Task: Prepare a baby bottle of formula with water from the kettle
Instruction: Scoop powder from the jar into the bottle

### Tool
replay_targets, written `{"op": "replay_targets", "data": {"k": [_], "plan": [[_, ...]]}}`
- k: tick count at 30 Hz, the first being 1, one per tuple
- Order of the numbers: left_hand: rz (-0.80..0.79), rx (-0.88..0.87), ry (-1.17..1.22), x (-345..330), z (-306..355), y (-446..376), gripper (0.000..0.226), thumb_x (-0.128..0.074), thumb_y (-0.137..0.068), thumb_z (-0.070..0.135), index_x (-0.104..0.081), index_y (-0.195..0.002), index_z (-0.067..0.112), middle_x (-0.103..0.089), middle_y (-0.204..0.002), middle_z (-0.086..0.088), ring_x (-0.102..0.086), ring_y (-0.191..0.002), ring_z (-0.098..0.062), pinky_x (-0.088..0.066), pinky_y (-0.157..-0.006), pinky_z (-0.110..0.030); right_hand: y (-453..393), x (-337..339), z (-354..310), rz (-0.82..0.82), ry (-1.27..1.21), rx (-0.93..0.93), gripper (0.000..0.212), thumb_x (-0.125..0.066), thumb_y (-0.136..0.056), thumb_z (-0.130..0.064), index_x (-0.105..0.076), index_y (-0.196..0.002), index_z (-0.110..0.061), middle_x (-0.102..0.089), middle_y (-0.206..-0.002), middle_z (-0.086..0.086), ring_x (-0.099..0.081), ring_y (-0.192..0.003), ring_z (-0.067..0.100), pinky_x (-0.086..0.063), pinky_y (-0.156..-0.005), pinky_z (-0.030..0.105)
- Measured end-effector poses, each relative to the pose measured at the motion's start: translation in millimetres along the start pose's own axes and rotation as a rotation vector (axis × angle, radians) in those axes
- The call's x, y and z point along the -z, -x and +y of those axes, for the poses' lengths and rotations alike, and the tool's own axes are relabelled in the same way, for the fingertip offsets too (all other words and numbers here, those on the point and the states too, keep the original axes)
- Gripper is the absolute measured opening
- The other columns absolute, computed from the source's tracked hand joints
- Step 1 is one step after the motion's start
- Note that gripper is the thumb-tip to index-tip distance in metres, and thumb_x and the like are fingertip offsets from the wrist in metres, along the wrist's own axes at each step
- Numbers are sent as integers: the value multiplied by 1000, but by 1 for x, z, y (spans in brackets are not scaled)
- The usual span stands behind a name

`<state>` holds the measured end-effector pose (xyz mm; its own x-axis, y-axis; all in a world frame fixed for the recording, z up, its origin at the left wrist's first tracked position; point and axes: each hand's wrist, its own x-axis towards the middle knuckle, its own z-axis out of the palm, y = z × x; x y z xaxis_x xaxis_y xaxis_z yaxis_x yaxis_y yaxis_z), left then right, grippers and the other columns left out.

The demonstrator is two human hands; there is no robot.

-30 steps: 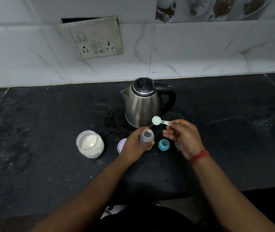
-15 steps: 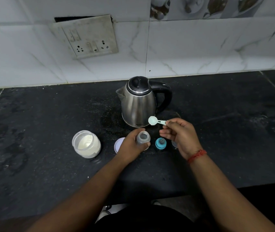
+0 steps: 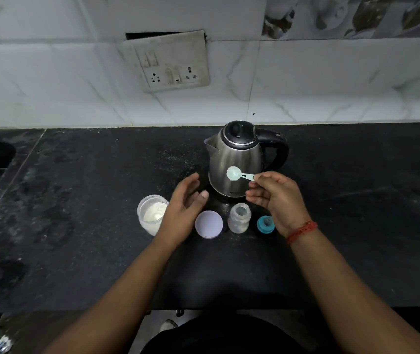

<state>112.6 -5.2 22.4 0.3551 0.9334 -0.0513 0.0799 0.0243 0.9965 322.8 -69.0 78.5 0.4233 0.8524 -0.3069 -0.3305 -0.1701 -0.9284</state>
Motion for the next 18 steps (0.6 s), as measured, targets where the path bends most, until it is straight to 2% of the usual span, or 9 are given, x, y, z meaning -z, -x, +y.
{"op": "replay_targets", "data": {"k": [3,8,10,12,15,18], "plan": [[154,-86,-26,30,13,1,47,-64,-100,23,-52,-145,18,-56,-147,6,-51,-136,-1,-41,-118,-35,-4,-26,4,-61,40,6,13,-61,-97,-5,-68,-87,-7,-70,-77,6,-69,-64,15,-61,-63,28],[310,-156,-139,87,18,6,40,-57,-94,47,-52,-134,42,-53,-148,12,-48,-140,-4,-37,-121,-37,-14,-73,24,-145,218,-24,8,-63,-98,-11,-68,-95,-5,-69,-84,8,-68,-67,13,-58,-59,24],[347,-144,-157,106,15,10,41,-55,-92,54,-51,-132,47,-52,-149,14,-46,-141,-3,-35,-122,-39,-18,-92,35,-172,335,-1,8,-64,-97,-11,-67,-90,-9,-68,-83,8,-68,-69,14,-57,-62,27],[368,-130,-177,118,10,15,42,-53,-92,56,-50,-133,46,-51,-151,13,-44,-143,-3,-33,-123,-41,-22,-107,45,-188,530,114,9,-67,-94,-15,-70,-85,-14,-68,-82,2,-67,-74,14,-55,-69,27],[373,-94,-195,130,1,22,43,-51,-91,60,-48,-133,50,-48,-154,12,-41,-145,-3,-32,-124,-44,-25,-129,56,-217,879,390,7,-72,-88,-17,-73,-82,-15,-57,-86,-6,-56,-74,7,-41,-72,22],[329,-49,-220,131,-2,29,39,-50,-91,62,-43,-129,59,-43,-154,17,-37,-146,-2,-30,-125,-42,-27,-148,65,-292,1111,561,8,-71,-86,-22,-72,-84,-15,-54,-97,-5,-54,-89,14,-44,-78,29]]}}
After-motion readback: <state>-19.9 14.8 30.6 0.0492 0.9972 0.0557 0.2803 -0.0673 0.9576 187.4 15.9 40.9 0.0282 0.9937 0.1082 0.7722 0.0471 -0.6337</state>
